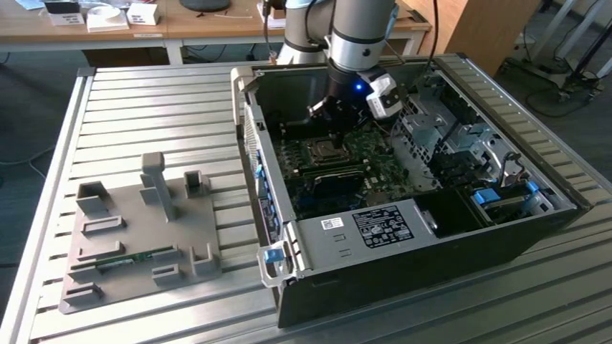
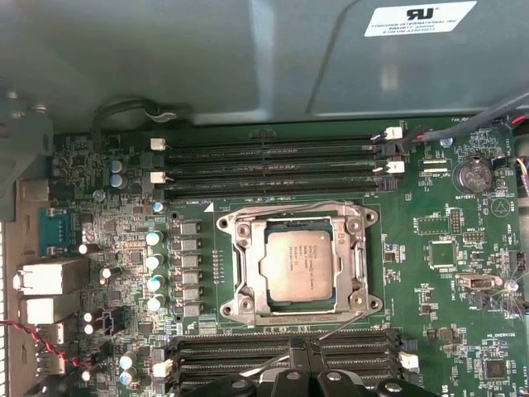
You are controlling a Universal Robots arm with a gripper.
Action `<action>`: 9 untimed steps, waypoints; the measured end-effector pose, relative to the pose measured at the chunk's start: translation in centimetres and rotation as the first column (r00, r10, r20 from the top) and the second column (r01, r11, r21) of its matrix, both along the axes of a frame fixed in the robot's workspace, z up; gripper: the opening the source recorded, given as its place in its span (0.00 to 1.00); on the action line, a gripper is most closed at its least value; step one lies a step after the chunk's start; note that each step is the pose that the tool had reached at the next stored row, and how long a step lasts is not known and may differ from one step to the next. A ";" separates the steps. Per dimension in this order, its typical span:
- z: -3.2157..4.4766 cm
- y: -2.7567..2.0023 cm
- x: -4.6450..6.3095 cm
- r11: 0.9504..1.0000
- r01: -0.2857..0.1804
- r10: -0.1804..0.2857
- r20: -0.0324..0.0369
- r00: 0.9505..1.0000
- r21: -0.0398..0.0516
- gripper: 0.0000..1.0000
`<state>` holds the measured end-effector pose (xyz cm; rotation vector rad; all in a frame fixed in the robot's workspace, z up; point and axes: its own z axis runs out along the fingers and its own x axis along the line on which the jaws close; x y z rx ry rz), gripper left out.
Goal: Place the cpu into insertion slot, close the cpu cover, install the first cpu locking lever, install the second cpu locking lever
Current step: 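Install the second cpu locking lever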
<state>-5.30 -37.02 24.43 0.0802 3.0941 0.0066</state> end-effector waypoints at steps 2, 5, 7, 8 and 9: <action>0.00 -0.02 -0.1 1.000 0.000 0.000 0.000 1.000 0.000 0.10; -0.01 -0.04 -0.3 1.000 -0.001 0.001 0.000 1.000 0.000 0.10; -0.02 -0.05 -0.5 1.000 -0.001 0.001 0.000 1.000 0.000 0.10; -0.03 -0.05 -0.6 1.000 -0.001 0.001 0.001 1.000 0.000 0.10; -0.03 -0.05 -0.7 1.000 -0.001 0.001 0.001 1.000 0.000 0.10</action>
